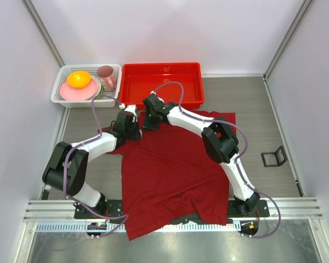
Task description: Pin the brooch onto the clothing
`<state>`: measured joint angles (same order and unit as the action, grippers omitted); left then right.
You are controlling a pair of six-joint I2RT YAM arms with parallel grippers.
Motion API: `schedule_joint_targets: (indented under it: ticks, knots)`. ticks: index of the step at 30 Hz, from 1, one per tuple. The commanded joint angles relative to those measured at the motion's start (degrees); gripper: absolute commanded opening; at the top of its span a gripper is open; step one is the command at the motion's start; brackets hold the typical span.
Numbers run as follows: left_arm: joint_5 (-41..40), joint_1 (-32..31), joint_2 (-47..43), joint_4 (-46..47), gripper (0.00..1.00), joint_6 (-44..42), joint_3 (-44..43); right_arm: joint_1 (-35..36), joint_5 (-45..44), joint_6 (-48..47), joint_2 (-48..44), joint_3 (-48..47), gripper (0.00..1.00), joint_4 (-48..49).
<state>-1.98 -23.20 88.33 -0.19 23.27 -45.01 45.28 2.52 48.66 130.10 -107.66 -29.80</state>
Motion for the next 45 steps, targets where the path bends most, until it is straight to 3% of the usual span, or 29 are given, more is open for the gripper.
schedule_joint_targets:
  ticks: [1,16,32,45]
  knots:
    - [-1.4,-0.4,1.0,2.0,0.00,-1.1,-2.6,-0.5,1.3,1.5,-4.0,-1.0,0.01,2.5]
    - [-0.4,-2.0,3.3,0.4,0.00,-0.8,-6.8,-0.5,2.0,2.5,-1.8,-2.1,0.01,2.0]
    - [4.3,-2.1,-2.0,0.7,0.00,1.2,-5.0,-0.5,-1.0,1.0,-1.2,-2.5,0.01,0.4]
    - [8.2,-1.5,-3.3,2.0,0.00,2.1,-3.2,-1.4,1.9,-0.7,-2.0,-2.4,0.30,1.7]
